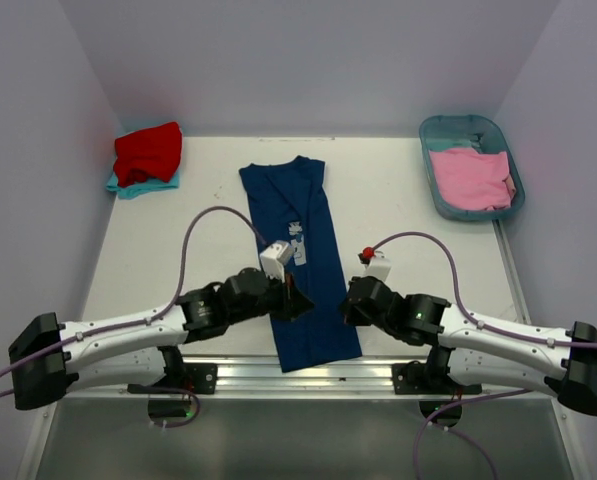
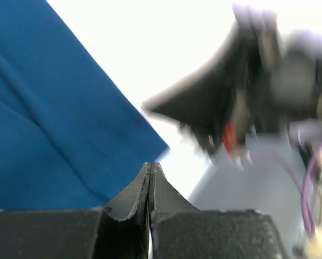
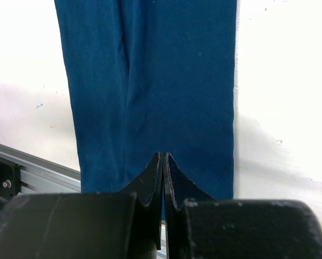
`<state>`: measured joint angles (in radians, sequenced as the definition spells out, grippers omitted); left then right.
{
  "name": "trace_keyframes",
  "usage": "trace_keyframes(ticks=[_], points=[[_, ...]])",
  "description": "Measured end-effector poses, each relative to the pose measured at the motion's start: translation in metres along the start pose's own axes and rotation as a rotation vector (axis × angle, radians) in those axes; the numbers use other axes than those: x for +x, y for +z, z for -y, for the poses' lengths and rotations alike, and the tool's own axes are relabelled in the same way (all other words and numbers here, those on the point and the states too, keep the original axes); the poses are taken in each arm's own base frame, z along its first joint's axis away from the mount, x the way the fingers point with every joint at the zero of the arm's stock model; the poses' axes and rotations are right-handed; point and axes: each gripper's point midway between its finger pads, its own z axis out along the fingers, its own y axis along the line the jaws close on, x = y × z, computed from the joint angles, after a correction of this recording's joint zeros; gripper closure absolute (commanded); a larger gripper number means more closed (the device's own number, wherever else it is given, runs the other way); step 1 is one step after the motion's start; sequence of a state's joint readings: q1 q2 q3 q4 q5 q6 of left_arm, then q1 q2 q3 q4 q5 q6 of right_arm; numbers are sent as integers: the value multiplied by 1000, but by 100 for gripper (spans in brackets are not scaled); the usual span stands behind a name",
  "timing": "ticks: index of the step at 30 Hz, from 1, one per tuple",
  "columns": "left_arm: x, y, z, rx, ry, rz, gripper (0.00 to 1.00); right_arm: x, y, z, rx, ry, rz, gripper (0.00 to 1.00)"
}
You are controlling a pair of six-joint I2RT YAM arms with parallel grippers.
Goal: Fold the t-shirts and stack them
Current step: Rotate the tshirt 90 degrees
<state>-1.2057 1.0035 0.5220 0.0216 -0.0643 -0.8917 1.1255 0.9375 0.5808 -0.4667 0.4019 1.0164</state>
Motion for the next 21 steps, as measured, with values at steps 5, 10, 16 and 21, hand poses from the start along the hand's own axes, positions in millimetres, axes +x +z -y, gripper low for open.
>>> trace_keyframes(ticks=[5, 10, 16, 21], points=[[-101, 15, -73, -264, -23, 168, 100, 4, 5, -1, 4, -9, -15, 100], [-194, 38, -130, -496, -10, 231, 100, 12, 13, -3, 1, -16, -44, 100], [-303, 77, -144, -560, 68, 313, 100, 21, 21, -12, -25, -19, -81, 100], [-369, 128, -170, -604, 137, 323, 91, 25, 22, -22, -65, -14, -104, 85]])
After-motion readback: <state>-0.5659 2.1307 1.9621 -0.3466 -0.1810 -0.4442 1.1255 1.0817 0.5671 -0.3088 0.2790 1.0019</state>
